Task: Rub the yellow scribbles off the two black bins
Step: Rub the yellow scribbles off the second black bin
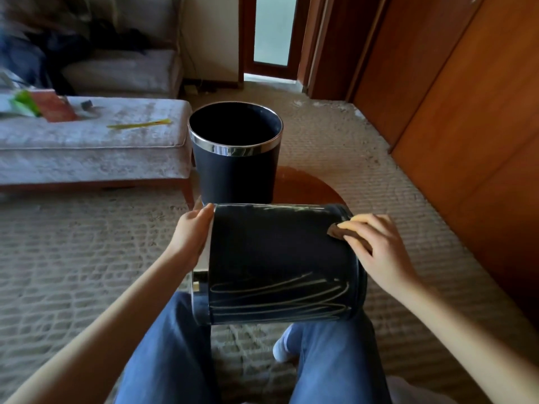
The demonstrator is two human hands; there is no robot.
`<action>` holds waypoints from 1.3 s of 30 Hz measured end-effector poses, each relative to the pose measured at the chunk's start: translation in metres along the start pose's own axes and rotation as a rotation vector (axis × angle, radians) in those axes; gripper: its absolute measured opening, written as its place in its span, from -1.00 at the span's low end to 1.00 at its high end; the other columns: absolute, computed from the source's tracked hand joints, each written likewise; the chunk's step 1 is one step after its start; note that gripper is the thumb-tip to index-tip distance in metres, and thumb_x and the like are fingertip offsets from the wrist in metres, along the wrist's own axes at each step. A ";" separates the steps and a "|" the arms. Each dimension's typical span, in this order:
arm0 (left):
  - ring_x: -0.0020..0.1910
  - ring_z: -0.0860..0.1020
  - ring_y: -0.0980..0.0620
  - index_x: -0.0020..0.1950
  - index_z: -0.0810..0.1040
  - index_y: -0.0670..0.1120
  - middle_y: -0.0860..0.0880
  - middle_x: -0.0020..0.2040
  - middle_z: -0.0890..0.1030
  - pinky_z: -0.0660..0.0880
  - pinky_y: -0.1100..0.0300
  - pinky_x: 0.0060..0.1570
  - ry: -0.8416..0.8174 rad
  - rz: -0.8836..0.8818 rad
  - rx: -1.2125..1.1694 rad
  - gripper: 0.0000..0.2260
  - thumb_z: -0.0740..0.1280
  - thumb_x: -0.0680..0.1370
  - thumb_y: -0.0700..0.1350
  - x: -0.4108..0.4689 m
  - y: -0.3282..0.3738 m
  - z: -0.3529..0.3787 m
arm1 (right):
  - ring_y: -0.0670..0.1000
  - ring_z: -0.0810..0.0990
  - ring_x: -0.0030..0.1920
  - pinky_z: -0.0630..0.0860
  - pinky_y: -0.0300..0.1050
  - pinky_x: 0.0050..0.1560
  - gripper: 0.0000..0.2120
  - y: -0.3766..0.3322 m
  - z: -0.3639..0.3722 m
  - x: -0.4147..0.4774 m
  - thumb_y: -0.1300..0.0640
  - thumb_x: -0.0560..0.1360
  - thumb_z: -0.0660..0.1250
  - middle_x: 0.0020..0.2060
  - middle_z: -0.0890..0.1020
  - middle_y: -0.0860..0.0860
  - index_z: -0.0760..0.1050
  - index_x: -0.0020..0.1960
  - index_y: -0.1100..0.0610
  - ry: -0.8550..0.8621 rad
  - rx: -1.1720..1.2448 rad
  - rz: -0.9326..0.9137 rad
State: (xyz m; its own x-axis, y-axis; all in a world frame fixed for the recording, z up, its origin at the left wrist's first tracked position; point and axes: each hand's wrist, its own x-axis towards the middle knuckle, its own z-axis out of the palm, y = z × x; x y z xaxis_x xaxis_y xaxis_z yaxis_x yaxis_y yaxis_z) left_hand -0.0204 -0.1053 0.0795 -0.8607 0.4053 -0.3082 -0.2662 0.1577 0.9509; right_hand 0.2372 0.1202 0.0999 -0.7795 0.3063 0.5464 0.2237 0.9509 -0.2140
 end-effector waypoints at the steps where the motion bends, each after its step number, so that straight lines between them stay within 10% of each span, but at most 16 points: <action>1: -0.44 0.51 0.18 -0.04 0.64 -0.18 -0.06 -0.26 0.62 0.44 0.33 -0.38 0.000 0.042 -0.002 -0.70 0.28 0.63 0.03 -0.006 -0.001 0.001 | 0.10 0.51 0.00 0.35 -0.15 0.14 -0.76 -0.001 0.000 0.000 0.10 0.54 0.26 -0.04 0.62 0.03 0.64 0.07 0.16 0.000 -0.007 -0.013; 5: -0.07 0.63 0.06 -0.11 0.64 -0.05 -0.02 -0.11 0.70 0.53 0.04 0.11 0.043 0.166 0.002 -0.75 0.25 0.65 -0.01 -0.020 -0.008 0.003 | 0.03 0.60 0.02 0.45 -0.19 0.13 -0.81 -0.003 -0.015 0.011 0.17 0.56 0.29 -0.02 0.65 -0.06 0.63 0.09 0.08 -0.070 0.158 0.054; 11: -0.13 0.55 -0.04 0.03 0.53 -0.33 -0.14 -0.15 0.60 0.53 -0.23 0.11 0.010 0.203 0.005 -0.44 0.27 0.50 0.21 -0.021 -0.016 -0.002 | -0.28 0.58 0.00 0.47 -0.40 -0.10 -0.78 -0.014 -0.078 0.058 0.19 0.60 0.29 -0.03 0.63 -0.19 0.60 0.04 -0.12 -0.355 0.661 0.367; 14: -0.13 0.55 -0.03 0.02 0.54 -0.32 -0.15 -0.15 0.60 0.54 -0.20 0.09 0.021 0.202 0.013 -0.49 0.26 0.55 0.17 -0.020 -0.017 -0.003 | -0.08 0.54 0.07 0.46 -0.16 0.10 -0.82 -0.005 -0.065 0.072 0.18 0.57 0.34 0.00 0.55 -0.07 0.64 0.05 -0.06 -0.473 0.317 0.228; 17: -0.14 0.56 0.01 -0.02 0.55 -0.28 -0.11 -0.17 0.61 0.54 -0.10 0.03 0.032 0.189 0.030 -0.61 0.23 0.62 0.07 -0.021 -0.018 -0.002 | 0.14 0.51 0.01 0.47 0.16 0.00 -0.81 -0.005 -0.015 0.063 0.21 0.51 0.42 -0.08 0.54 0.00 0.67 0.08 0.01 -0.301 -0.142 0.017; 22: 0.05 0.57 -0.05 0.09 0.53 -0.08 -0.02 0.00 0.60 0.47 0.04 0.07 0.055 0.216 0.128 -0.83 0.16 0.64 -0.08 -0.016 -0.013 0.002 | 0.21 0.58 0.04 0.49 0.11 0.09 -0.81 -0.010 0.020 0.026 0.14 0.57 0.31 0.00 0.62 0.12 0.61 0.09 0.22 0.070 -0.178 -0.004; 27: 0.48 0.31 0.07 0.56 0.27 -0.07 0.03 0.49 0.37 0.18 0.14 0.49 0.048 0.240 0.172 -0.56 0.16 0.68 0.00 -0.008 -0.010 0.004 | 0.17 0.45 0.35 0.36 0.12 0.40 -0.59 -0.020 0.023 -0.018 0.10 0.55 0.35 0.29 0.53 0.16 0.50 0.35 0.25 0.028 -0.075 -0.006; 39: 0.47 0.35 0.08 0.54 0.31 -0.01 0.02 0.49 0.41 0.22 0.00 0.52 0.025 0.241 0.191 -0.56 0.18 0.67 0.03 0.005 -0.019 -0.002 | 0.15 0.58 0.14 0.45 -0.04 0.29 -0.70 -0.015 0.024 0.006 0.45 0.51 0.28 0.09 0.65 0.14 0.62 0.18 0.27 0.021 -0.032 -0.137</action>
State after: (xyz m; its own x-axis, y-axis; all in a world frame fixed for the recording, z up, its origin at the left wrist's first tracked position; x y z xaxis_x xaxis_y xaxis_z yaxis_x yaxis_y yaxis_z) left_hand -0.0207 -0.1081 0.0600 -0.9000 0.4299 -0.0715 0.0313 0.2274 0.9733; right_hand 0.2147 0.1069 0.0872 -0.7919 0.1739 0.5853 0.1346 0.9847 -0.1105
